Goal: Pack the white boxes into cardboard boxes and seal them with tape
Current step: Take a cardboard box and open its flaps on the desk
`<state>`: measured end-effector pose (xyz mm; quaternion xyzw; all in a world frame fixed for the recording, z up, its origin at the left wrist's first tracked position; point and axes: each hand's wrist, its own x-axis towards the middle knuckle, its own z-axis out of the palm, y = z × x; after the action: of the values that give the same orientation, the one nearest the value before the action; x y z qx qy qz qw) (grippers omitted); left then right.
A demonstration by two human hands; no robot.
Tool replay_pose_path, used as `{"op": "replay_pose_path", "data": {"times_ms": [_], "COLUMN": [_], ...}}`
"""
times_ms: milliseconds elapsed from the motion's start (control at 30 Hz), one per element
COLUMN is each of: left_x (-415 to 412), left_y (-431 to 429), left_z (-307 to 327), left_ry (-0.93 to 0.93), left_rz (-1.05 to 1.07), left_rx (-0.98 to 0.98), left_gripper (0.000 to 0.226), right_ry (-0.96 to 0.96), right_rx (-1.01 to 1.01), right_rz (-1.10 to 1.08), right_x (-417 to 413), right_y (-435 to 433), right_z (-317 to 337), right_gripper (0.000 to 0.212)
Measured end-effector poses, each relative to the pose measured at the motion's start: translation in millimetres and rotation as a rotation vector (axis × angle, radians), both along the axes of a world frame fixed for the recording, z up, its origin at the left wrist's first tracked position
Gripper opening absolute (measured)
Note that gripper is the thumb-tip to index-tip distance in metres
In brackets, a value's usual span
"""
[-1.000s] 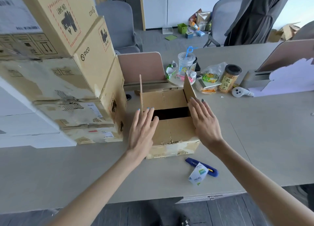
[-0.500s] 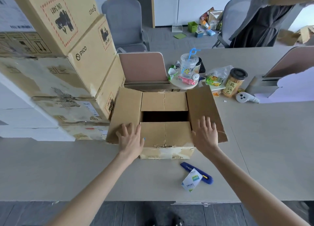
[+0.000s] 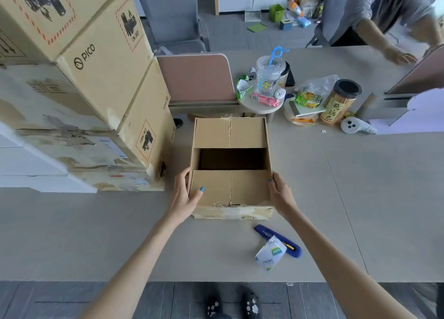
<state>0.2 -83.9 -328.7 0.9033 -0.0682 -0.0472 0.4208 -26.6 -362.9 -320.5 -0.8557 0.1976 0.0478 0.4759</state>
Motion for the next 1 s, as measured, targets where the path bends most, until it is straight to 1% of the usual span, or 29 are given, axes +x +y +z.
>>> {"op": "replay_pose_path", "data": {"times_ms": [67, 167, 233, 300, 367, 467, 533, 600, 667, 700, 767, 833, 933, 1000], "left_x": [2.5, 11.1, 17.0, 20.4, 22.4, 28.1, 36.8, 45.5, 52.8, 56.1, 61.5, 64.6, 64.0, 58.8], "left_y": [5.3, 14.5, 20.1, 24.8, 25.7, 20.3, 14.2, 5.1, -4.6, -8.7, -14.4, -18.1, -18.1, -13.6], "left_z": [-0.8, 3.8, 8.2, 12.3, 17.0, 22.8, 25.8, 29.1, 29.1, 29.5, 32.0, 40.6, 63.2, 82.5], "left_ry": [0.012, 0.052, 0.079, 0.08, 0.015, -0.234, -0.344, -0.316, -0.235, -0.202, -0.178, -0.256, -0.359, -0.374], "left_rz": [0.003, 0.03, 0.031, 0.031, 0.026, -0.037, -0.099, -0.184, -0.287, -0.331, -0.359, -0.324, -0.297, -0.331], "left_rx": [-0.021, 0.007, 0.071, 0.17, 0.291, 0.429, 0.481, 0.507, 0.566, 0.611, 0.66, 0.655, 0.605, 0.592], "left_gripper": [0.064, 0.065, 0.066, 0.067, 0.066, 0.059, 0.056, 0.054, 0.053, 0.052, 0.046, 0.036, 0.021, 0.012], "right_ry": [0.0, 0.057, 0.091, 0.088, 0.068, -0.015, -0.129, -0.214, -0.178, -0.138, -0.113, -0.189, -0.32, -0.324], "right_rx": [0.008, -0.035, -0.077, -0.136, -0.209, -0.385, -0.499, -0.623, -0.725, -0.754, -0.789, -0.794, -0.688, -0.626], "right_rz": [0.015, 0.043, 0.054, 0.07, 0.104, 0.197, 0.265, 0.397, 0.575, 0.637, 0.669, 0.622, 0.526, 0.496], "right_x": [5.4, 14.0, 17.4, 18.0, 19.8, 26.2, 34.0, 43.8, 53.5, 57.3, 63.3, 66.8, 64.5, 57.3], "right_y": [2.3, 9.2, 12.0, 10.8, 5.4, -1.2, 0.4, 3.8, 9.2, 12.6, 18.8, 22.9, 27.0, 28.1], "right_z": [0.1, -0.6, -2.0, 1.3, 6.4, 14.6, 21.0, 23.7, 23.4, 23.4, 25.1, 31.7, 53.9, 76.3], "right_gripper": [0.034, 0.038, 0.04, 0.035, 0.034, 0.052, 0.06, 0.063, 0.063, 0.062, 0.057, 0.047, 0.031, 0.021]}}
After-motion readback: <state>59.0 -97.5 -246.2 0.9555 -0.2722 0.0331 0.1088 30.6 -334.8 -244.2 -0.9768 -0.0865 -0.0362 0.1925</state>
